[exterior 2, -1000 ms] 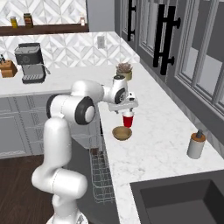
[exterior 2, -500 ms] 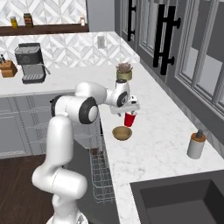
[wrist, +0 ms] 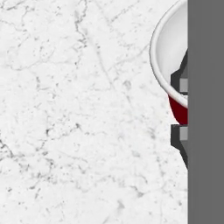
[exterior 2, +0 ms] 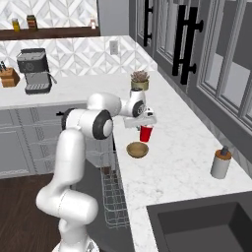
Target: Pick up the cup and bowl from the counter, place them in the dishwasher, and close the dishwasher door.
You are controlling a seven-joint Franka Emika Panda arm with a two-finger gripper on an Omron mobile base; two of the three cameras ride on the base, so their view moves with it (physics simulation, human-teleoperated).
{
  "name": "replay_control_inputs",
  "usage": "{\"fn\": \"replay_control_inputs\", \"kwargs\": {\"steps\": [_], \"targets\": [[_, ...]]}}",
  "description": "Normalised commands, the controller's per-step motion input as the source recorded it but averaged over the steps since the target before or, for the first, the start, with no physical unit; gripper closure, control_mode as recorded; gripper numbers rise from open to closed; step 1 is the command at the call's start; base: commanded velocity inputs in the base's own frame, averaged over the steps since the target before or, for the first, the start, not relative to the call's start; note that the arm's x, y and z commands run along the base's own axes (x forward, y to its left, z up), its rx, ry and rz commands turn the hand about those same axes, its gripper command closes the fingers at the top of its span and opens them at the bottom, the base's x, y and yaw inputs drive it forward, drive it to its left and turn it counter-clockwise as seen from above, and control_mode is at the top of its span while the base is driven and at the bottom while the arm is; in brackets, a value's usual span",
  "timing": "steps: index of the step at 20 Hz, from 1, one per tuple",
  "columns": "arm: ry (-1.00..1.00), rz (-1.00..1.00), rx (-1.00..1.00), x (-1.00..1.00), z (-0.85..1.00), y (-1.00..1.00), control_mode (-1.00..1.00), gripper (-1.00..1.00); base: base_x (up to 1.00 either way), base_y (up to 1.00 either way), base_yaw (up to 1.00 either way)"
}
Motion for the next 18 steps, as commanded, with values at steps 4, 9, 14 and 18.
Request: {"fn": "replay_control_inputs", "kwargs": {"steps": [4,9,14,18], "targets": [[0.17,0.0,0.0,-0.08,-0.36,-0.13,-1.0,1.0,0.0,0.0,0.0],[-0.48,0.0,0.05,-0.43,0.05,0.3,-1.0,1.0,0.0,0.0,0.0],[-0.42,0.0,0.02,-0.8,0.13,0.65,-1.0,1.0,0.0,0.0,0.0],[-0.1,0.0,0.0,-1.0,0.07,0.86,-1.0,1.0,0.0,0.0,0.0]]}}
